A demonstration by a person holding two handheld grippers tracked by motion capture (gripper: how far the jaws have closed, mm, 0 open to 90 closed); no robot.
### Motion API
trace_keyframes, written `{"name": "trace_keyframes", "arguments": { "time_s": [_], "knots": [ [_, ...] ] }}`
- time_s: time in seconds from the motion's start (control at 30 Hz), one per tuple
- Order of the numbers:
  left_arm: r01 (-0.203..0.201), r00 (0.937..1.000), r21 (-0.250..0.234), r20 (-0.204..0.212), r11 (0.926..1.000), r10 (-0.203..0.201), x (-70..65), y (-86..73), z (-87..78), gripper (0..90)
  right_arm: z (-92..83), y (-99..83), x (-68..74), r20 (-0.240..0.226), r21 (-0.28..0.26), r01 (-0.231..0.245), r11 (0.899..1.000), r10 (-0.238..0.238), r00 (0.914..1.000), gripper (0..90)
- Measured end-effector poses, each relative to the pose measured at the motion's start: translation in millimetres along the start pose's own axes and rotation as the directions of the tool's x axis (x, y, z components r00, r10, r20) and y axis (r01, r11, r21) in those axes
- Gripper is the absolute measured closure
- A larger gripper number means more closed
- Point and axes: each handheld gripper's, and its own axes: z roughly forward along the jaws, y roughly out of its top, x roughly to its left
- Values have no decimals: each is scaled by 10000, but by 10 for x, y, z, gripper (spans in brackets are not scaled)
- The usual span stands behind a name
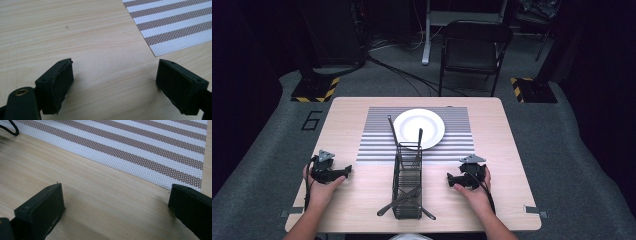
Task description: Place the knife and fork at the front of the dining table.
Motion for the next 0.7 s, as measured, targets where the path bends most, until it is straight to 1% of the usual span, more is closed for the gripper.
{"name": "trace_keyframes", "arguments": {
  "time_s": [0.7],
  "knots": [
    [-42,10000,5,41,10000,42,4,0,0,139,0,-2,-1,16,-10,16,10000,-16,10000,0]
  ]
}}
